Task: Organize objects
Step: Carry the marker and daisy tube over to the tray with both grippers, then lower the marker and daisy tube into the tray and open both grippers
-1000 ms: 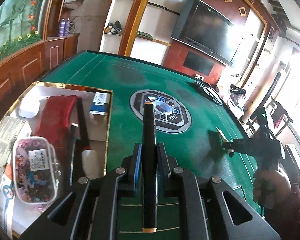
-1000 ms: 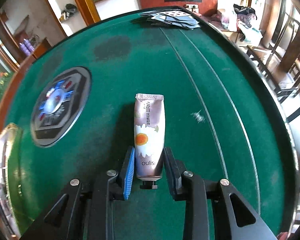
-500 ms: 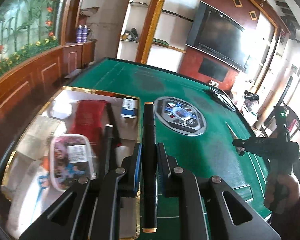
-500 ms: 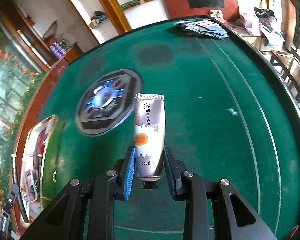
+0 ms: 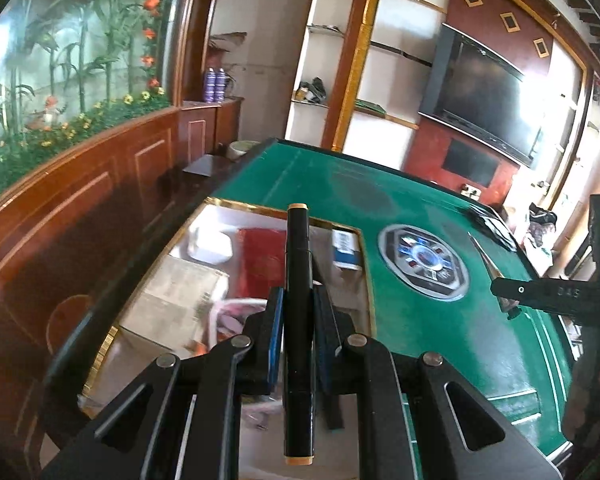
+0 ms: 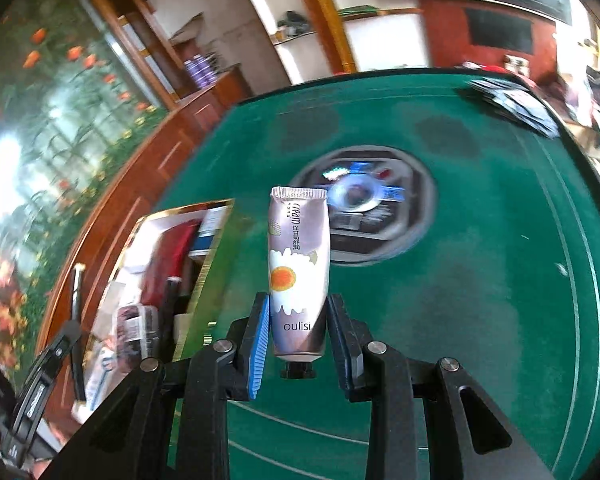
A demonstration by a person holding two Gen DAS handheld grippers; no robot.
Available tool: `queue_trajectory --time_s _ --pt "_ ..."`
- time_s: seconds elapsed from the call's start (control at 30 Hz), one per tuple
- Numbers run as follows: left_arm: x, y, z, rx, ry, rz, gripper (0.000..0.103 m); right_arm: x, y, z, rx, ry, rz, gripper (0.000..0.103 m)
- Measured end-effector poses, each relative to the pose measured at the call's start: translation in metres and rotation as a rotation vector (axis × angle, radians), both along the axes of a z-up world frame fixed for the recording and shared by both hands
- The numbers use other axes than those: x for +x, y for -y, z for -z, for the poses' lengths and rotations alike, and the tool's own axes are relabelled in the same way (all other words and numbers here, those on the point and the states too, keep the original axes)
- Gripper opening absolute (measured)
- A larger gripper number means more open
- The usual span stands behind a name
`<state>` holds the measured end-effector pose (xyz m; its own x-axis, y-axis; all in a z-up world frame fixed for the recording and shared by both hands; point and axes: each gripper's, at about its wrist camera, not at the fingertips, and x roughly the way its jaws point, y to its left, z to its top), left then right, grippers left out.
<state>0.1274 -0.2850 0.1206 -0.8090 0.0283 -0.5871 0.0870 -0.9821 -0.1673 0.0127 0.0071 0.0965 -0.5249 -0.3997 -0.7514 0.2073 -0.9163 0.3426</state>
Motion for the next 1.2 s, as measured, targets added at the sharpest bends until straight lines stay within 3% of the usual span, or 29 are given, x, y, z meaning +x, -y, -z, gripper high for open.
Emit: queue_trajectory --time_s 0.43,0.77,0.9,1.2 --pt "-0.056 0.061 -0.021 -0.054 0.045 -0.021 0.014 -0.023 0.108 0.005 0.025 0.028 -0.207 0.032" --pt "-0.144 0.084 0.020 -0.047 0.211 -0.035 0.014 -0.067 0.175 0.048 0.150 0.101 -0.234 0.032" --pt "-0.153 0.085 0.033 -0.019 0.247 -0.032 0.014 -0.078 0.186 0.068 0.178 0.133 -0.223 0.032" --pt "-0.161 0.072 0.045 -0.053 0.269 -0.026 0.014 -0.086 0.194 0.081 0.241 0.117 -0.194 0.032"
